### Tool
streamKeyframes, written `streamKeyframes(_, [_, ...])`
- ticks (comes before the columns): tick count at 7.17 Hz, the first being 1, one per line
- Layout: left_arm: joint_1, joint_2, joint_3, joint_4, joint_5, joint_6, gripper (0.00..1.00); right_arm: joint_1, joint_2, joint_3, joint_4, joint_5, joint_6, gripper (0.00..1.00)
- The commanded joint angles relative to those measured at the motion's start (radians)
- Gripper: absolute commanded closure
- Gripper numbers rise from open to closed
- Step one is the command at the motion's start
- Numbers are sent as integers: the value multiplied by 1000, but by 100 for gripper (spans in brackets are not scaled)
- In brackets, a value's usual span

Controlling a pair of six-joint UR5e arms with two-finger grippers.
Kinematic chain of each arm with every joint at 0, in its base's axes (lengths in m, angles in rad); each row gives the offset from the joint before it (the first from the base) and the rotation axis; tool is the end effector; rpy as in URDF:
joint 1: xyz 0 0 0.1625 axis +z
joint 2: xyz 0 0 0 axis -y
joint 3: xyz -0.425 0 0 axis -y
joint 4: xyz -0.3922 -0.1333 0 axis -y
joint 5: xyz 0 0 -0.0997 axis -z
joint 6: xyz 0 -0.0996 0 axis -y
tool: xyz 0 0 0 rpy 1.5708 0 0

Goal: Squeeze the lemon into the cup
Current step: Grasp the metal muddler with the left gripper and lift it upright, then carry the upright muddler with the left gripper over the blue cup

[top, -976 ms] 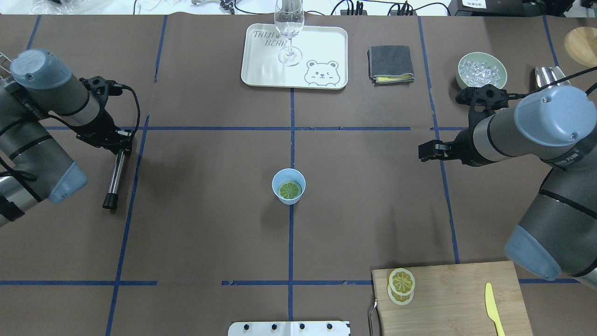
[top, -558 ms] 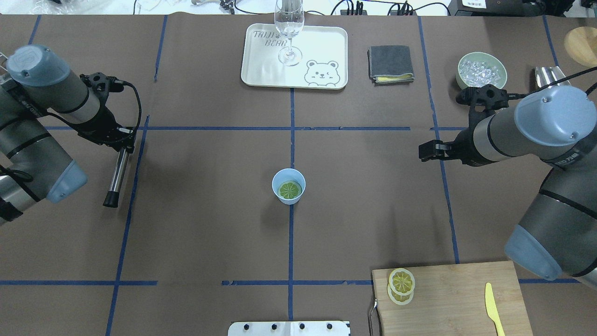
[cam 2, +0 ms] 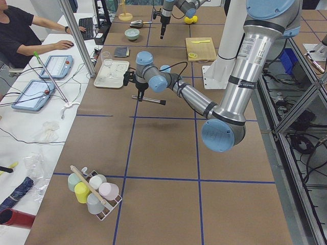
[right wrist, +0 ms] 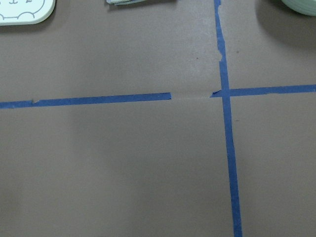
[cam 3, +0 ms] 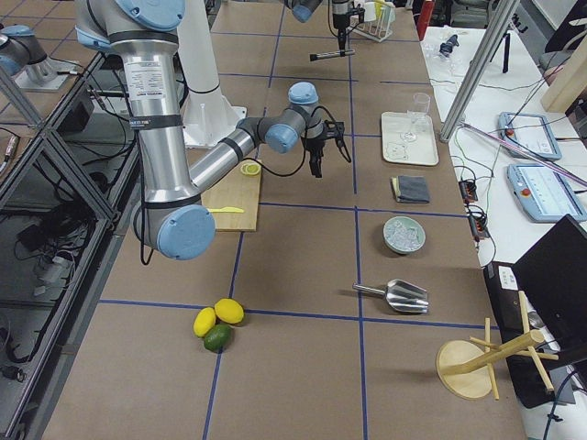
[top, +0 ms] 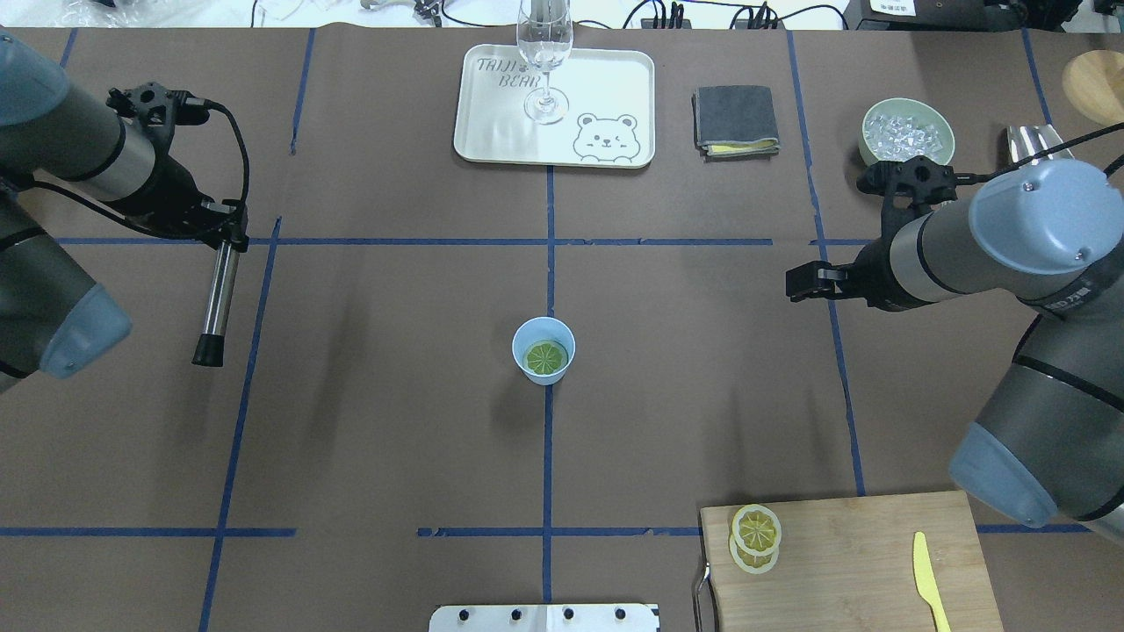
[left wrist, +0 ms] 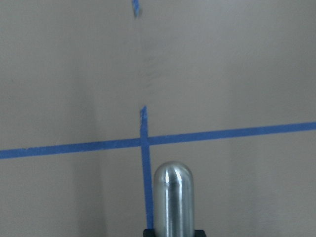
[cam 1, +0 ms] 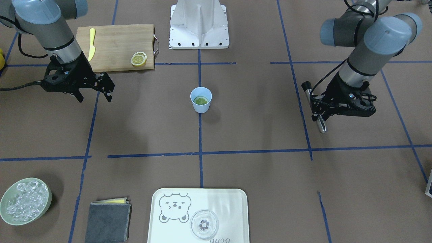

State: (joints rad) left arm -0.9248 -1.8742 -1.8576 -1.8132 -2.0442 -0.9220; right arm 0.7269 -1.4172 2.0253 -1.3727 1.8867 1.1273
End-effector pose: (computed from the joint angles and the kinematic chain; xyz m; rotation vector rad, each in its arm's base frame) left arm 0.2823 -0.5204 0.3357 0.2632 0.8907 -0.0589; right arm -0.3237 -0.4249 0.3520 0.1927 -0.8313 0.1387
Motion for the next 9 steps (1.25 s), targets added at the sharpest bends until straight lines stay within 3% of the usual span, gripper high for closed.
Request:
streamKeyframes(1, [87,0,-157,-41,173,-89,100,0,3,12,0,-3,2,0])
streamKeyframes(2, [131,-19,-179,-78,253,-87,100,0,1,13,1,-6,2,0])
streamKeyframes(3, [161,-51,-164,-144,275,-89,100,0,1,15,1,-6,2,0])
streamKeyframes(4, [240,-103,-151,-152,386,-81,100,0,1,15,1,-6,2,0])
streamKeyframes(6, [271,-129,-118,-350,496,-80,100,0,3,15,0,-6,2,0])
streamKeyframes(7, [329,-129,-118,-392,651,-80,100,0,3,13,0,-6,2,0])
streamKeyframes(8, [440,-131,-103,-467,873,-81,100,3,3,13,0,-6,0,0])
streamKeyframes(9, [472,-126,-27,-623,953,-78,100,8,1,13,0,-3,0,0])
